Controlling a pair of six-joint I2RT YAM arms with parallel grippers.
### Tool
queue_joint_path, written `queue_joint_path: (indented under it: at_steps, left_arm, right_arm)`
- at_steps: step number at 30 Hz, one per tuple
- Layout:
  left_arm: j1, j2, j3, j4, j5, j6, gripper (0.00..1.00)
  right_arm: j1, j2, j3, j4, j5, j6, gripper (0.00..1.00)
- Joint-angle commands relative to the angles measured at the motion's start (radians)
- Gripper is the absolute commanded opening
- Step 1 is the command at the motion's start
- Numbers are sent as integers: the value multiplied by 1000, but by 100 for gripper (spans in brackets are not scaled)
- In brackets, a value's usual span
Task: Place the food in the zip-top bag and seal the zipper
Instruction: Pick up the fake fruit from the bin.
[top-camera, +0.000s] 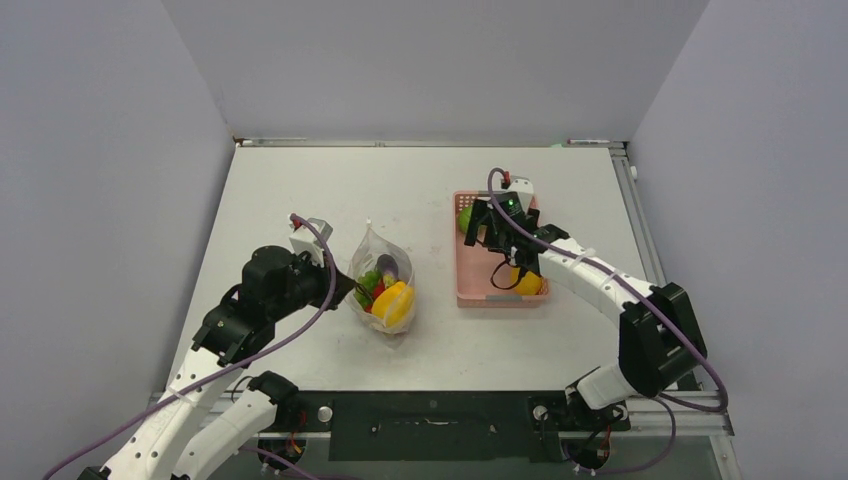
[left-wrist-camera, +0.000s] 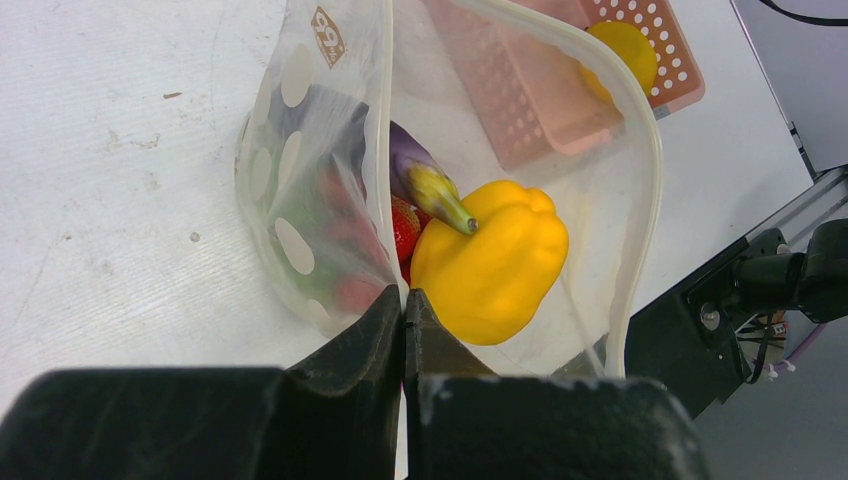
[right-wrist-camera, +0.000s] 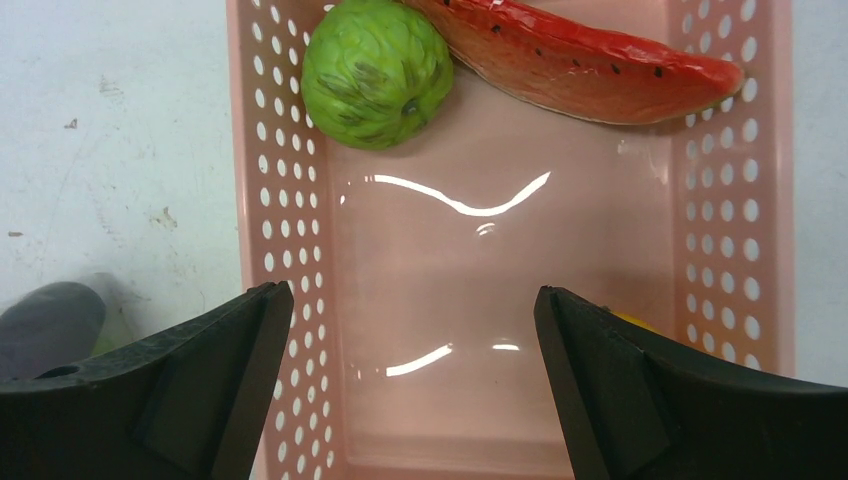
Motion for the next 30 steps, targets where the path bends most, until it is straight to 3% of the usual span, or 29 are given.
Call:
queue_joint_path:
  at_steps: [1, 6, 12, 30]
  left_arm:
    - [6, -10, 2, 26, 23, 17, 0]
    - [9, -9, 1, 27, 29, 18, 0]
    - [12, -4, 1, 27, 31, 18, 0]
    - [26, 0, 2, 27, 38, 20, 0]
  right_arm:
    - [-28, 42, 54, 116, -37, 77, 97]
    - [-60, 88, 58, 192, -53, 133, 99]
    - [-93, 155, 75, 270, -88, 205, 92]
    - [-102, 338, 147, 344, -73, 264, 87]
